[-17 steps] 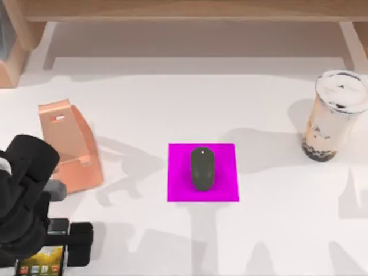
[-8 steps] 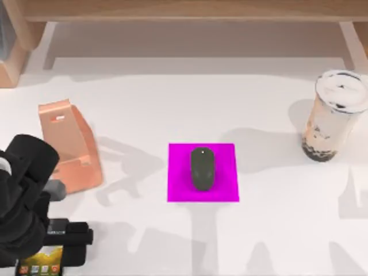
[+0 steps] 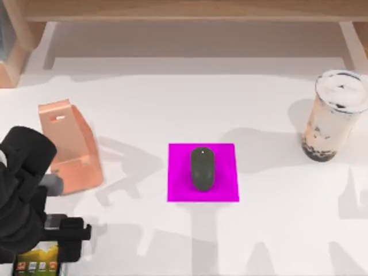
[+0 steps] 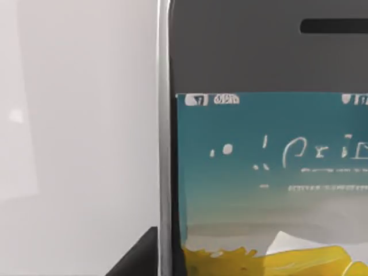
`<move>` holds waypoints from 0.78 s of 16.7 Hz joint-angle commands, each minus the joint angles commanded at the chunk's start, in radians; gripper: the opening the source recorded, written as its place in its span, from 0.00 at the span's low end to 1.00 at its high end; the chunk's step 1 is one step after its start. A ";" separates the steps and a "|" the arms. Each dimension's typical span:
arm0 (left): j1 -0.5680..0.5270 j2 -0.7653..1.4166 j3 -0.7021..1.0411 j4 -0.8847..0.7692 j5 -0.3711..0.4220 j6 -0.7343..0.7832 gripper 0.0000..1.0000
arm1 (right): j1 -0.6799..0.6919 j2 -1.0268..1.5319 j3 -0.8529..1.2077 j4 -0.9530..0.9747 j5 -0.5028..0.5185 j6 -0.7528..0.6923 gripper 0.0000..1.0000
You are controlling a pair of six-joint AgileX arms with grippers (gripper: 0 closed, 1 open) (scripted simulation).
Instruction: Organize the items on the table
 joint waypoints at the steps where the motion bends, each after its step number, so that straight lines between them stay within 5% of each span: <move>1: 0.000 -0.007 0.007 -0.017 0.000 0.000 0.00 | 0.000 0.000 0.000 0.000 0.000 0.000 1.00; 9: -0.001 -0.034 0.032 -0.070 -0.002 0.001 0.00 | 0.000 0.000 0.000 0.000 0.000 0.000 1.00; 13: -0.092 -0.107 0.036 -0.072 -0.079 -0.007 0.00 | 0.000 0.000 0.000 0.000 0.000 0.000 1.00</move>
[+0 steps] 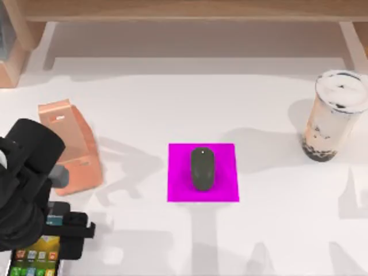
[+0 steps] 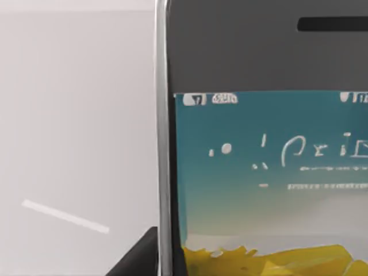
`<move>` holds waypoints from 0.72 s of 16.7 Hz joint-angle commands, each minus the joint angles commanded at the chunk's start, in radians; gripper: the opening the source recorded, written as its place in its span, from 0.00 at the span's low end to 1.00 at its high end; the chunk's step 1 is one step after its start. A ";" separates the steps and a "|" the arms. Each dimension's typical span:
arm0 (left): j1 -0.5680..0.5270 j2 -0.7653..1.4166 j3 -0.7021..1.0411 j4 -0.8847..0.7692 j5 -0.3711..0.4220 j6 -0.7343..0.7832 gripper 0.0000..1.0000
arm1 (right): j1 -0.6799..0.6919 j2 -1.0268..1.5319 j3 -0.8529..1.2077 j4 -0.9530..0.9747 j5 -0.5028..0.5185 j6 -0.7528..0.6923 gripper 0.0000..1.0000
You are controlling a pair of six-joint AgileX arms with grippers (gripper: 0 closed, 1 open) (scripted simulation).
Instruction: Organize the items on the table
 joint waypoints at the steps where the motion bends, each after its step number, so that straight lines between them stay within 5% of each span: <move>1: -0.037 -0.030 -0.001 0.001 -0.032 -0.002 0.00 | 0.000 0.000 0.000 0.000 0.000 0.000 1.00; 6: -0.226 -0.169 0.000 0.086 -0.242 -0.026 0.00 | 0.000 0.000 0.000 0.000 0.000 0.000 1.00; 12: -0.323 -0.191 0.004 0.413 -0.600 -0.155 0.00 | 0.000 0.000 0.000 0.000 0.000 0.000 1.00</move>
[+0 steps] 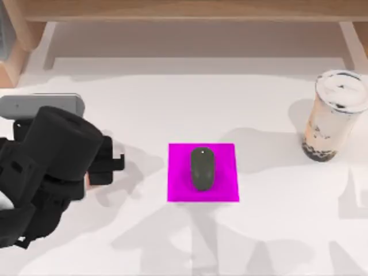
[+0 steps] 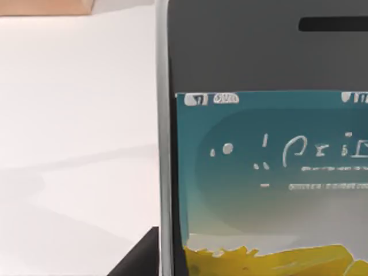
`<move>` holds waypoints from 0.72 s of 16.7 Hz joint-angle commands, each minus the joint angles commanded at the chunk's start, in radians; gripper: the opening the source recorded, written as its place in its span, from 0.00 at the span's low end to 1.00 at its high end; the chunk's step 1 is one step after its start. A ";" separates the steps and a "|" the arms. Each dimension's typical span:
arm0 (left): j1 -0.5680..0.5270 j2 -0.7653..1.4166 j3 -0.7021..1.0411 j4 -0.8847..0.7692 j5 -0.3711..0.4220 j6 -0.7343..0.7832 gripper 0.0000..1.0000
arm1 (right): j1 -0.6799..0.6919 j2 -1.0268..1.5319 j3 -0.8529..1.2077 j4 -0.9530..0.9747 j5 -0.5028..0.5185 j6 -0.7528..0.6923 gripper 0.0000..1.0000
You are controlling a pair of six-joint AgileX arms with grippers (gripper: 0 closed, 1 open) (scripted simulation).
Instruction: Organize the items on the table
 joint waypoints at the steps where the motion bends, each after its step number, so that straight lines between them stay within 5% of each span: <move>1: -0.005 0.008 0.000 0.056 -0.055 -0.025 0.00 | 0.000 0.000 0.000 0.000 0.000 0.000 1.00; 5: -0.012 0.035 0.001 0.180 -0.177 -0.093 0.00 | 0.000 0.000 0.000 0.000 0.000 0.000 1.00; 12: -0.020 0.033 0.005 0.191 -0.165 -0.092 0.00 | 0.000 0.000 0.000 0.000 0.000 0.000 1.00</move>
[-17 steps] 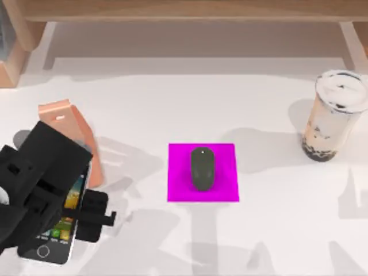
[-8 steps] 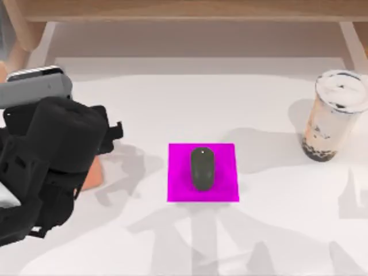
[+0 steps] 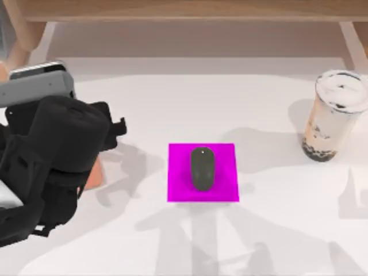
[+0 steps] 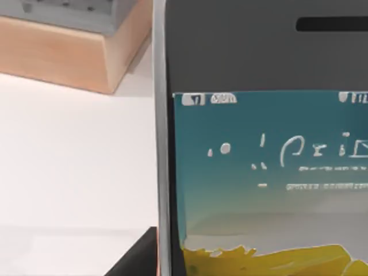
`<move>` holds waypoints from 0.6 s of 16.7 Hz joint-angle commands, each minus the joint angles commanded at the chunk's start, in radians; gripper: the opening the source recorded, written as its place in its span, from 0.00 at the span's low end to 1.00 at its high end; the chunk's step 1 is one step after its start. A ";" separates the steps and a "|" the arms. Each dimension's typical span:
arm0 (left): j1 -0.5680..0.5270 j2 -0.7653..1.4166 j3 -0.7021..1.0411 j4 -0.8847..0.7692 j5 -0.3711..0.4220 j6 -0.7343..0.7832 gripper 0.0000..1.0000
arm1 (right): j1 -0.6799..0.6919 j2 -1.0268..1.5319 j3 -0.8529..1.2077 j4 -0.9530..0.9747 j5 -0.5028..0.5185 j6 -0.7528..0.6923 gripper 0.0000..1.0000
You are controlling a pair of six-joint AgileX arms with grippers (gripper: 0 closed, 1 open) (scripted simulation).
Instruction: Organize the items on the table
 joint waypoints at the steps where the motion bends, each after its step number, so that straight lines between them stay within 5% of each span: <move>1: -0.015 0.001 0.006 0.014 0.022 0.002 0.00 | 0.000 0.000 0.000 0.000 0.000 0.000 1.00; 6: -0.058 0.031 0.025 0.118 0.160 0.039 0.00 | 0.000 0.000 0.000 0.000 0.000 0.000 1.00; 10: 0.029 0.066 0.006 0.198 0.160 0.099 0.00 | 0.000 0.000 0.000 0.000 0.000 0.000 1.00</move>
